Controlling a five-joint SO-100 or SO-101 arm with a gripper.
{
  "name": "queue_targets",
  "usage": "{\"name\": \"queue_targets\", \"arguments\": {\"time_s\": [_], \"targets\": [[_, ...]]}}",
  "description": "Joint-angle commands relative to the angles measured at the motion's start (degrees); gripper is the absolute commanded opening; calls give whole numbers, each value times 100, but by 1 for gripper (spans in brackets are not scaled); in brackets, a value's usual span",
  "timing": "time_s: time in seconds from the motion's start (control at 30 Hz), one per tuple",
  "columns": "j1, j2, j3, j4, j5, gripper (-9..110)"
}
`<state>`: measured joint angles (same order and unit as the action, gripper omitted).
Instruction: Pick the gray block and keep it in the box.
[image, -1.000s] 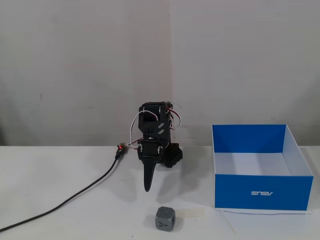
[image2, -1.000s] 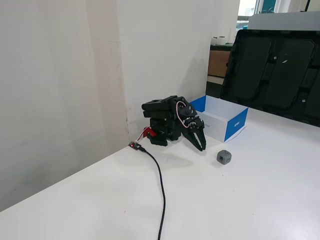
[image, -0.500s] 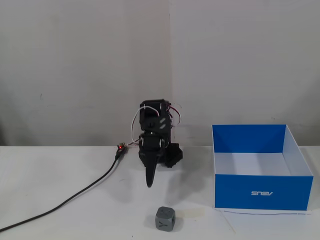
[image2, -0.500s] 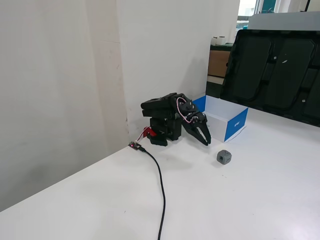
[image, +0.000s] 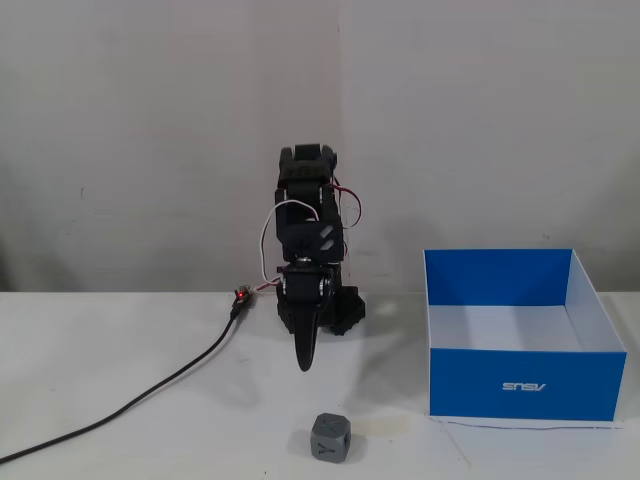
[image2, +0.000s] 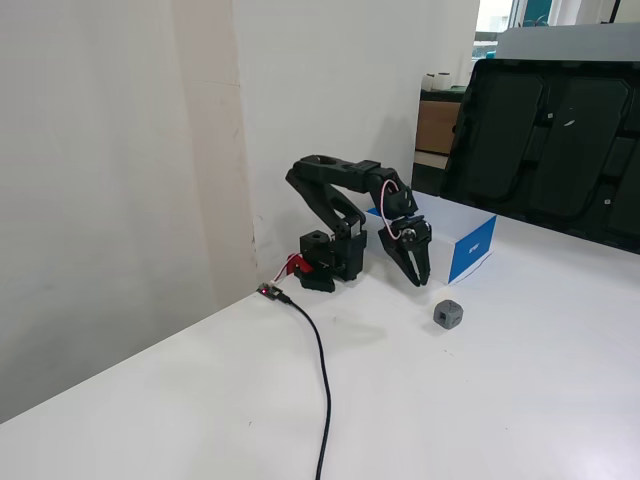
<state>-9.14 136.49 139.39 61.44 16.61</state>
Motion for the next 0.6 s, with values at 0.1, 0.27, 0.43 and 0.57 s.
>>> {"name": "queue_targets", "arguments": {"time_s": [0.1,0.27,0.43,0.57], "targets": [[-141,-1318,-1178,-193,369,19],[-352,-1872,-1397,-229,738,26],[-571,-2540,-1705,-229,1063,28],[-729,-2927,-1837,-316,1292,28]]}}
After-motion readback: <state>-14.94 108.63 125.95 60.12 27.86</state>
